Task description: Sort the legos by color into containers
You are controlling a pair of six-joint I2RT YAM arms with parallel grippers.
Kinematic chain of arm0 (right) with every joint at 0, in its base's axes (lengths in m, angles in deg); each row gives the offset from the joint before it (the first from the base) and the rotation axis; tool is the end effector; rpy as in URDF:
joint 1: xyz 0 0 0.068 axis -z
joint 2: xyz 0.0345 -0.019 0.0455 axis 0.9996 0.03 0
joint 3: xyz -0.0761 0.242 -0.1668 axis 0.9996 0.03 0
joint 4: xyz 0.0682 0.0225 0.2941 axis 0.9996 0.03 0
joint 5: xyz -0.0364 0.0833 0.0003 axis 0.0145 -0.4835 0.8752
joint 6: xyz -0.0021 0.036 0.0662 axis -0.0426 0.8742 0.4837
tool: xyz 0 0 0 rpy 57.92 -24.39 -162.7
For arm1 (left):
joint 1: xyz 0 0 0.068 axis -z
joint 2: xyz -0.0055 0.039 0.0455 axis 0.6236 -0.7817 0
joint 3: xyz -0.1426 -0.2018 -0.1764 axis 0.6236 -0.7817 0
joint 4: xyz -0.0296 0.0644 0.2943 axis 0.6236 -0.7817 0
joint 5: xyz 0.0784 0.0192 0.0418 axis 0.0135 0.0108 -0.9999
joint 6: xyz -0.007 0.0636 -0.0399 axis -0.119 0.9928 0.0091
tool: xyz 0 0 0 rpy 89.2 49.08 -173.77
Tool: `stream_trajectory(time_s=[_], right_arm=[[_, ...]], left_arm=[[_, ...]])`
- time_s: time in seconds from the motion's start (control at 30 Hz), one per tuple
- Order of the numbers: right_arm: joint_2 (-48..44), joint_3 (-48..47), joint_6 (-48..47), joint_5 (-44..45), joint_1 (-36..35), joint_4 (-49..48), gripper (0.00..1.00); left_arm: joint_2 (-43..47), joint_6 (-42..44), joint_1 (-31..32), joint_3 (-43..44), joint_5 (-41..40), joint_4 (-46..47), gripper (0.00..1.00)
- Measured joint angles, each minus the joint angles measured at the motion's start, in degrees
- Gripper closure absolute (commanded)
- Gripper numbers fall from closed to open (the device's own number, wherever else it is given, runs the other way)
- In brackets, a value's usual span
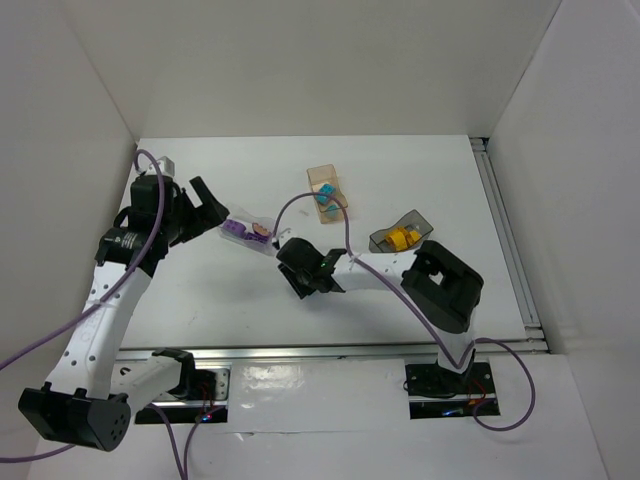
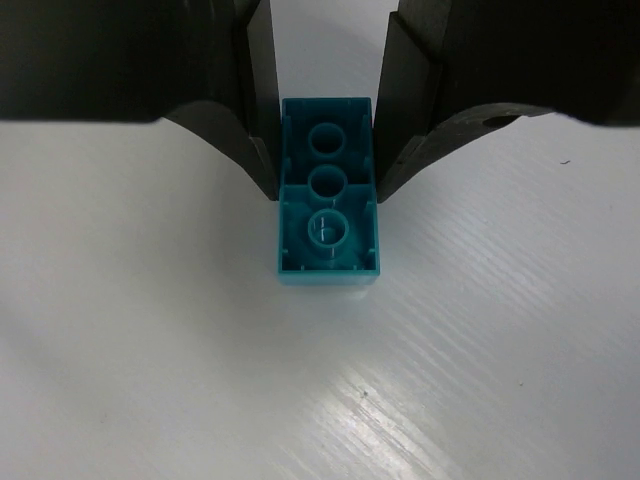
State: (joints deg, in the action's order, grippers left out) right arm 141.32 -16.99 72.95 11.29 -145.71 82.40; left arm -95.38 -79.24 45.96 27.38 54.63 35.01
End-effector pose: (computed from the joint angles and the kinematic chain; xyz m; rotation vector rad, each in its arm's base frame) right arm 0.2469 0.3616 0.1350 -0.9048 2.3560 0.2191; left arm 0.2608 -0.0297 0.3880 -0.5956 2.0696 -0.3925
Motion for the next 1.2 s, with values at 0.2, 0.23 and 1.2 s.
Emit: stream_trajectory(time_s=[0.2, 0.23, 1.2], right_arm=[[-0.2, -0.52, 0.55, 4.79, -0.09, 1.22, 0.82], [-0.52, -0.85, 0.59, 5.81, 0.33, 1.62, 0.82], [6.6, -23.91, 2.91, 9.77, 25.46, -0.48, 0.0]], left_arm=[[-0.33, -0.02, 0.0, 0.0, 0.76, 0.04, 0.0], [-0.33, -0.02, 0.0, 0.0, 0.76, 0.04, 0.0], [-0.39, 0.11, 0.0, 0.0, -0.61, 0.22, 0.0]])
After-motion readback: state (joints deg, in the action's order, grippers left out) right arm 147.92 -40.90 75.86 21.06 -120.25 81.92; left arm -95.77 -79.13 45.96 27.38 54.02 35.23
